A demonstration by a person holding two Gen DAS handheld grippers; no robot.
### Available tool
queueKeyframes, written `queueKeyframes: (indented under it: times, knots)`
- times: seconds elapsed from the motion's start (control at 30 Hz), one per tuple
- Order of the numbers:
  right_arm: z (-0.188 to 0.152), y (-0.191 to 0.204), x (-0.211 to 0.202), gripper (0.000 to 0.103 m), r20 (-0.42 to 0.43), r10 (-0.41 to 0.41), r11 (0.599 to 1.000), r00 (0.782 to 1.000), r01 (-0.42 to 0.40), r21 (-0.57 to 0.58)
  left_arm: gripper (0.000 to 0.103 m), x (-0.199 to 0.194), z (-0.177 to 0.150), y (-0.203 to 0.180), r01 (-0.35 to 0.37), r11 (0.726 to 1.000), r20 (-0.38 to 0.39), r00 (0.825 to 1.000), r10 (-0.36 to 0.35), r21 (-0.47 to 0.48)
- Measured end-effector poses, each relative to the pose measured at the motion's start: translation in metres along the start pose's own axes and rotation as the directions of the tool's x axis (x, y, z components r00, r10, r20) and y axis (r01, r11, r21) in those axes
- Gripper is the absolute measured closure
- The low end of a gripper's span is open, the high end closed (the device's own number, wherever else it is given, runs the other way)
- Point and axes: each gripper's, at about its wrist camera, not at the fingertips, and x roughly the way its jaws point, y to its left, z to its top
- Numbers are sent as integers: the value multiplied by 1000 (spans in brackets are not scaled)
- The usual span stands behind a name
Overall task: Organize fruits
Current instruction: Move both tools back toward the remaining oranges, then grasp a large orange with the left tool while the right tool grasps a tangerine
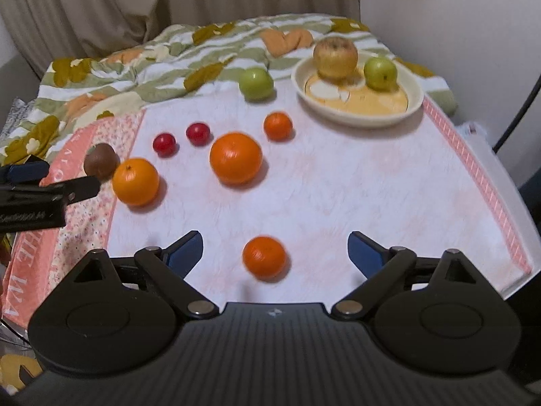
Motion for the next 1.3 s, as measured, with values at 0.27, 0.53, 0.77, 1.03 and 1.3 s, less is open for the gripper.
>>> queueKeyframes:
  times: [0.27,0.53,0.77,1.03,1.3]
  knots:
    - [-9,10,24,4,-44,-28,1000,999,28,-9,12,39,1,-3,46,999,-49,998,-44,22]
    - [-12,8,36,13,-74,-29,1000,997,29,7,32,60,2,-8,81,996,-95,992,-78,28]
    - [-9,4,42,25,-86,-16,1000,996,17,6,39,59,0,-13,84,996,-97,992,-80,36]
    - [-7,8,49,36,-97,-5,1000,995,3,-20,39,50,-8,-9,66,998,-103,993,-63,24]
    - [-6,13,52,50,-105,-7,998,994,1,-57,39,39,-17,-5,56,998,-113,992,-56,-8]
